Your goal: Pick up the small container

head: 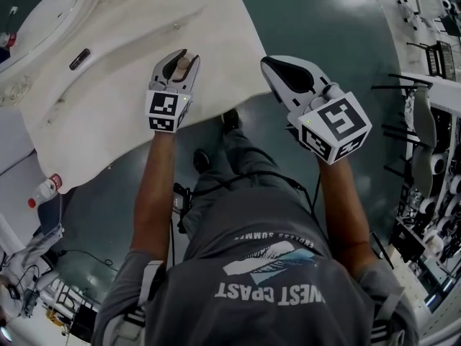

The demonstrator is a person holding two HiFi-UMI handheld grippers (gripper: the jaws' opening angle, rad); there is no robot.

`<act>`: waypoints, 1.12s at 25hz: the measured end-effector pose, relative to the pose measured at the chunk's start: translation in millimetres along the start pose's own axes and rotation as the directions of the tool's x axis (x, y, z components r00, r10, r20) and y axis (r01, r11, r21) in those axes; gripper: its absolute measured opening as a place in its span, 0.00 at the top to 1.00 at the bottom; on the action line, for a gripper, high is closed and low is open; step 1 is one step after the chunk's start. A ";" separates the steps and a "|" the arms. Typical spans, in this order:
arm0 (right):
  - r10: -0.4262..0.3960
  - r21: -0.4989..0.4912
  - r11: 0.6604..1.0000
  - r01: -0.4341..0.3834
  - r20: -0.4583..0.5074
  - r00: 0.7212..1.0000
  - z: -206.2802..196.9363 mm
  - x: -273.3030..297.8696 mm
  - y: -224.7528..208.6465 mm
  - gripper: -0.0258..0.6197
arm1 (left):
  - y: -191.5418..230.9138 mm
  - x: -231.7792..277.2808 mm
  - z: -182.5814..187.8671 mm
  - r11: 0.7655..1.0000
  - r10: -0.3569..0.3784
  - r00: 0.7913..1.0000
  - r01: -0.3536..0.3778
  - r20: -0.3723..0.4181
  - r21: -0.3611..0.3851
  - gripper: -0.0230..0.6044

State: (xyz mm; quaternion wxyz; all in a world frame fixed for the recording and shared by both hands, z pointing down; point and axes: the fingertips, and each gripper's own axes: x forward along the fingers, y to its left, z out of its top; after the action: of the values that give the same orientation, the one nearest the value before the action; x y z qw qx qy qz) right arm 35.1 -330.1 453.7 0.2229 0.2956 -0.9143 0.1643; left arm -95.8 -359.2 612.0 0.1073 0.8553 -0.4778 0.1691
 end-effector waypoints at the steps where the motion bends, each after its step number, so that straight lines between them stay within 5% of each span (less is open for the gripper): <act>1: 0.000 -0.001 1.000 0.000 0.002 1.000 0.9 -0.1 0.9 0.92 | 0.9 -2.4 2.8 1.000 0.001 1.000 -0.001 0.006 0.001 0.75; 28: 0.028 -0.106 0.994 -0.014 0.128 0.991 59.9 -22.0 73.0 0.92 | 31.9 -166.5 138.9 0.990 0.017 0.993 -0.032 0.113 0.136 0.75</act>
State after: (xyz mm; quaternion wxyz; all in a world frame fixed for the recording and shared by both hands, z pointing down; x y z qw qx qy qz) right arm -12.4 -289.4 379.6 0.1767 0.2838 -0.9373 0.0989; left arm -178.0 -293.7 419.7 0.0193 0.8628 -0.4808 0.1550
